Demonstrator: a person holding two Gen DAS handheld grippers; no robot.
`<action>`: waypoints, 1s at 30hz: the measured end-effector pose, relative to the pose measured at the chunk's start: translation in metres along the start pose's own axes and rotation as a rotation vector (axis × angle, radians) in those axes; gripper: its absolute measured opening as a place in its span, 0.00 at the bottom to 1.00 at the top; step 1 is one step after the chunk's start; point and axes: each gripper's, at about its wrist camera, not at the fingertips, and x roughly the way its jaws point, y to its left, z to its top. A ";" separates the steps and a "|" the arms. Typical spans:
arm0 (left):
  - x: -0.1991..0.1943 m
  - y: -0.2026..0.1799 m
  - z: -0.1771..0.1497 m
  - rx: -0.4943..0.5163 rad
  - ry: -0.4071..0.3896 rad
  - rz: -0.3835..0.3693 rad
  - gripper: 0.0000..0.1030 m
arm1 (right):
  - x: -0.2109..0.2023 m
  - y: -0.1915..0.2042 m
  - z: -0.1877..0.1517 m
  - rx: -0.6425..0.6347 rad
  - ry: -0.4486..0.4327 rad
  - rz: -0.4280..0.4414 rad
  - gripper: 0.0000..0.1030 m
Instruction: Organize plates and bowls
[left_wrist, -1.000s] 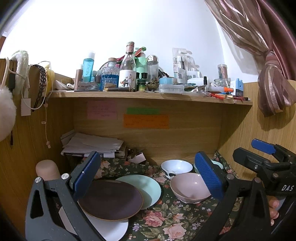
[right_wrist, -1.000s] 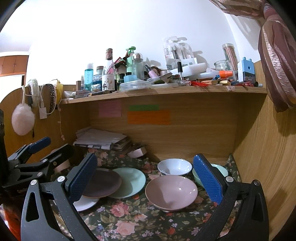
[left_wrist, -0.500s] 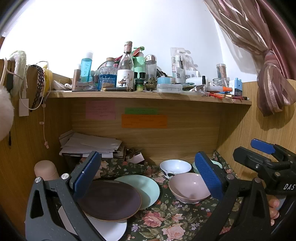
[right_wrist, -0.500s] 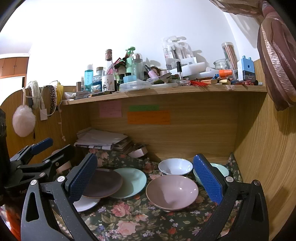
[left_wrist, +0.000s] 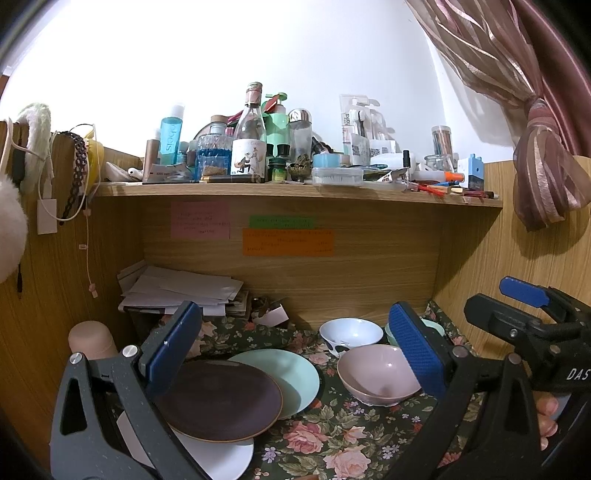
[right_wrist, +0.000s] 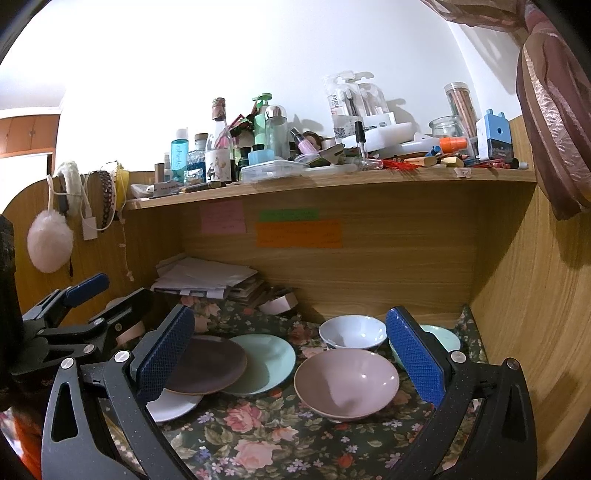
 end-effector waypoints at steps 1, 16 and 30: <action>0.000 0.000 0.000 0.000 -0.001 0.000 1.00 | 0.000 0.000 0.000 -0.001 0.000 0.001 1.00; 0.004 0.000 0.001 0.001 0.005 -0.002 1.00 | 0.005 0.002 -0.001 0.003 0.015 0.008 1.00; 0.026 0.019 -0.017 -0.022 0.078 0.023 1.00 | 0.046 0.007 -0.016 0.001 0.114 0.053 1.00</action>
